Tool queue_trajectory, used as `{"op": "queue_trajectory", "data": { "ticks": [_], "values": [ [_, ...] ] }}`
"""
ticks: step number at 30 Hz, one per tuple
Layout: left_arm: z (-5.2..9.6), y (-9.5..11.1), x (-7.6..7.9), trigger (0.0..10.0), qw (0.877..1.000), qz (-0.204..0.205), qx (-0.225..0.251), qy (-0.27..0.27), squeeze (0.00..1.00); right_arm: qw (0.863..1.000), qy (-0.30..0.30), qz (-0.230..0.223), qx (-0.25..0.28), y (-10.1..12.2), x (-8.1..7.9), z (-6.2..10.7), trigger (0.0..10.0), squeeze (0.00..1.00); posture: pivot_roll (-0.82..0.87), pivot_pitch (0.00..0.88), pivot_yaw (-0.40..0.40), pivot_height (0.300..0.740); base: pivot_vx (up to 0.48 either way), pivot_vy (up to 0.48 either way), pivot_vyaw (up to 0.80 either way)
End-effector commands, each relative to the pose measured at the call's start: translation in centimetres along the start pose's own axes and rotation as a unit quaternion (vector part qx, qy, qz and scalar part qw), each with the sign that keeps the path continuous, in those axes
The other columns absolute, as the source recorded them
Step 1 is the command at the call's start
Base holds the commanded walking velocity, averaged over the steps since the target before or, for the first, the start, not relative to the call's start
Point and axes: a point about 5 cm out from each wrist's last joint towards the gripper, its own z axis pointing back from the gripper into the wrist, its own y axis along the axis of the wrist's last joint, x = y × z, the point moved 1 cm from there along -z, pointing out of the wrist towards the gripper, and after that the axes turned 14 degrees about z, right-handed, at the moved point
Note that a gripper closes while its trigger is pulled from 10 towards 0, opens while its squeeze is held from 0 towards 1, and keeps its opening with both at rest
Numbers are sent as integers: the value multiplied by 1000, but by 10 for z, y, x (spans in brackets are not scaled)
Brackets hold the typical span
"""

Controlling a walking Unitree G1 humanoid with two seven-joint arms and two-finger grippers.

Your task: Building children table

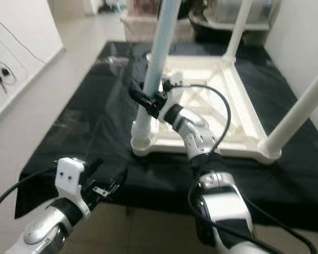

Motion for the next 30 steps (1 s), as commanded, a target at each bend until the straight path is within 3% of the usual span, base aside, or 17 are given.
{"op": "queue_trajectory", "data": {
  "ticks": [1, 3, 9, 14, 18, 30],
  "values": [
    [4, -3, 1, 10000, 1000, 1, -13, 4, 0, 1000, 24, -7, 5, 1, -4, -4, 10000, 0, 182, 266, 8, 740, 0, 0, 0],
    [12, -3, 6, 10000, 1000, 4, -19, 4, 0, 998, 65, 4, 4, -1, -8, -6, 10000, 0, 192, 285, 8, 740, 0, 0, 0],
    [17, -3, 9, 10000, 1000, 5, -25, 8, 0, 990, 140, 22, -14, -7, -18, 0, 10000, 0, 193, 286, 5, 740, 0, 0, 0],
    [18, -2, 10, 10000, 1000, 4, -29, 11, 0, 983, 177, 36, -41, -12, -16, 6, 10000, 0, 191, 281, -2, 740, 0, 0, 0],
    [19, -1, 11, 10000, 1000, 2, -29, 12, 0, 980, 162, 71, -90, -20, -8, 10, 10000, 0, 189, 277, -4, 740, 0, 0, 0],
    [17, 0, 11, 10000, 999, -3, -33, 15, 0, 976, 153, 94, -118, -27, -4, 8, 10000, 0, 193, 274, -9, 740, 0, 0, 0]
  ]
}}
